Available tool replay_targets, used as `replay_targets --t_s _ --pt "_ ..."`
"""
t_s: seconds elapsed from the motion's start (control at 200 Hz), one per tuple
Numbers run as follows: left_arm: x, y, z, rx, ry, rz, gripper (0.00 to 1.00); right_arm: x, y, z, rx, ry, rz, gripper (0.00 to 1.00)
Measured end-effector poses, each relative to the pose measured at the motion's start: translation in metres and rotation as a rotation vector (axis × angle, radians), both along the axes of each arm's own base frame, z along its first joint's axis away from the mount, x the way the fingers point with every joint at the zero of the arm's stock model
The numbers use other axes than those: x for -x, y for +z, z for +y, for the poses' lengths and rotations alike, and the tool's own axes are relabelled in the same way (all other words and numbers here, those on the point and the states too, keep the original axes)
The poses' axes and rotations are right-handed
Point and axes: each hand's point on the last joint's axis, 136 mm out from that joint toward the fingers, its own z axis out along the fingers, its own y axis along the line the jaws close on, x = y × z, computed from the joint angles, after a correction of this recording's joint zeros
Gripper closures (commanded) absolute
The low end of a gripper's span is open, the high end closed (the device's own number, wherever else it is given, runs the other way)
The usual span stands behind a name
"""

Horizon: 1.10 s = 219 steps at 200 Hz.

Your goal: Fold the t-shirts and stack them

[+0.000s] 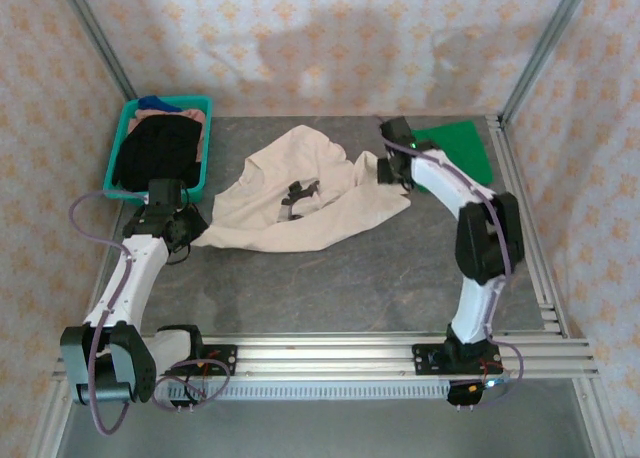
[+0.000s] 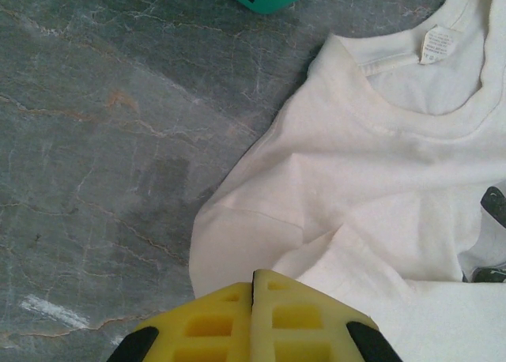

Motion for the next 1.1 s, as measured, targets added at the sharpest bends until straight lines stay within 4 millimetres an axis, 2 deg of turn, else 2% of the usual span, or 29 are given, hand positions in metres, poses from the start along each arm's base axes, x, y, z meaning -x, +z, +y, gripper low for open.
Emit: replay_targets --t_s 0.07,0.125,0.22,0.375,0.455,0.51,0.581,0.721,0.926,1.096 --pt "0.0 0.0 0.0 0.0 0.0 0.0 1.0 0.03 -0.002 0.0 -0.06 -0.001 0.014 0.57" --pt "0.0 0.0 0.0 0.0 0.0 0.0 1.0 0.036 -0.002 0.0 -0.083 -0.009 0.017 0.59" --pt "0.0 -0.002 0.0 0.002 0.0 0.008 1.0 0.023 -0.018 0.005 -0.092 -0.025 0.04 0.65" --pt "0.0 -0.005 0.0 0.003 0.0 0.018 1.0 0.004 -0.068 0.015 -0.132 -0.044 0.143 0.74" --pt "0.0 -0.005 0.0 0.003 -0.001 0.018 1.0 -0.007 -0.077 0.02 -0.152 -0.053 0.161 0.79" --pt "0.0 -0.005 0.0 0.003 0.0 0.018 1.0 -0.02 -0.077 0.025 -0.163 -0.052 0.153 0.79" --pt "0.0 -0.005 0.0 0.003 0.0 0.018 1.0 -0.036 -0.072 0.029 -0.169 -0.052 0.127 0.7" --pt "0.0 -0.005 0.0 0.003 0.0 0.018 1.0 -0.057 -0.064 0.031 -0.173 -0.068 0.092 0.63" --pt "0.001 -0.007 0.0 -0.001 -0.007 0.022 1.0 -0.08 -0.076 0.008 -0.124 -0.127 0.097 0.57" --pt "0.001 -0.007 0.0 -0.004 -0.014 0.022 1.0 -0.087 -0.078 -0.01 -0.082 -0.148 0.107 0.54"
